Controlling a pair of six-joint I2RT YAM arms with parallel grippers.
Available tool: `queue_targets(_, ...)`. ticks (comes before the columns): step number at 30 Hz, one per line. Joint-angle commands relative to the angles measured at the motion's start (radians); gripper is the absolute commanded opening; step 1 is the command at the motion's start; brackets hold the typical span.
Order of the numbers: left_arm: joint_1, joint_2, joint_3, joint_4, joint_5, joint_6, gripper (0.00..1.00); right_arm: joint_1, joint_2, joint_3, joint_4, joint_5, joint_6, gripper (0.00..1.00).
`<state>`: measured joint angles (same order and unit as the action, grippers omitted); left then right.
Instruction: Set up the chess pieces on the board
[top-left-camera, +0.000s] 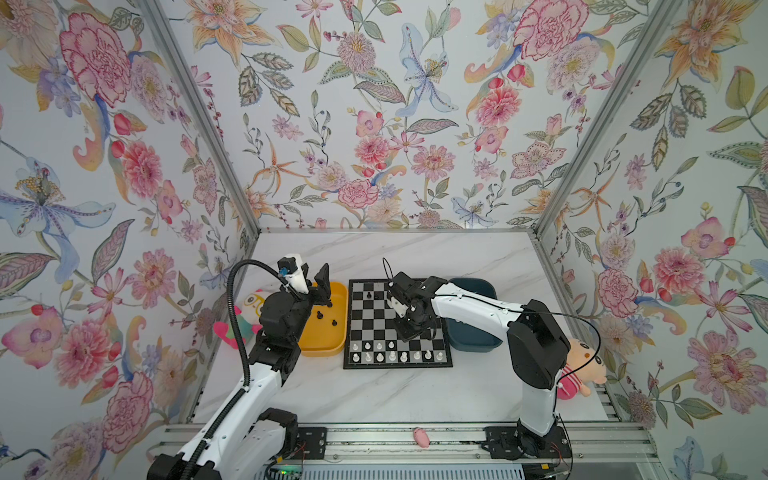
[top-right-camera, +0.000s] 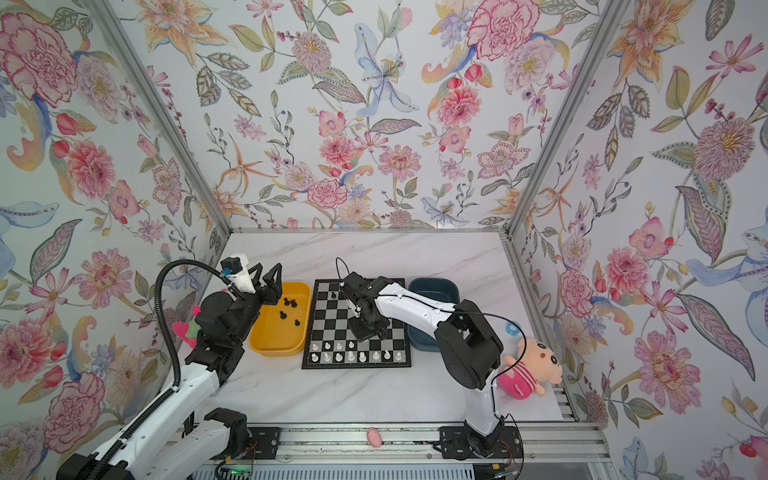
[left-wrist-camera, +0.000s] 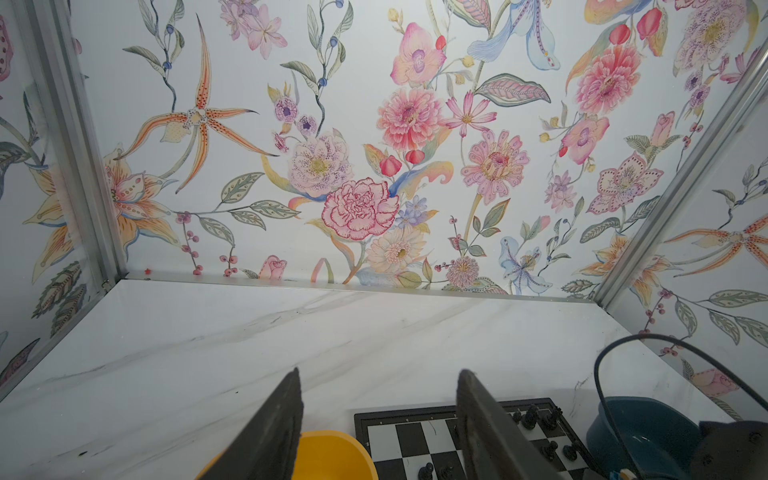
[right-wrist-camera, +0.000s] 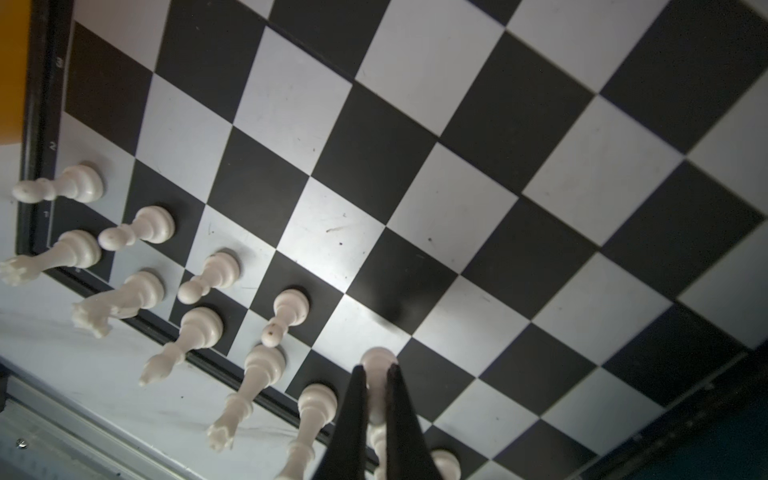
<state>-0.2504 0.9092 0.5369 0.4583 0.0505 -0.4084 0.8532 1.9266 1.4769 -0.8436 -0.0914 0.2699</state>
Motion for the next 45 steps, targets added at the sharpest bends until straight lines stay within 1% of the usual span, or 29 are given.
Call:
queue_targets(1,0.011,-0.017,-0.016,0.021,0.025,0.001,0.61,0.013,0.014,-0.015,-0.008,-0.007,0.014,0.06)
queue_targets(23,0.011,-0.027,-0.022,0.019,0.022,0.001,0.60,0.035,0.044,-0.030,0.010,-0.025,0.021,0.07)
queue_targets(25,0.011,-0.026,-0.023,0.019,0.022,0.002,0.60,0.035,0.046,-0.031,0.013,-0.026,0.023,0.08)
queue_targets(27,0.012,-0.026,-0.022,0.018,0.022,0.001,0.60,0.035,0.047,-0.032,0.011,-0.026,0.023,0.12)
queue_targets(31,0.011,-0.024,-0.023,0.018,0.021,0.003,0.60,0.035,0.046,-0.030,0.012,-0.026,0.025,0.16)
queue_targets(40,0.010,-0.024,-0.024,0.017,0.020,0.003,0.60,0.035,0.037,-0.027,0.012,-0.021,0.026,0.19)
queue_targets(45,0.012,-0.026,-0.022,0.017,0.020,0.004,0.61,0.032,0.006,-0.009,0.009,-0.022,0.027,0.21)
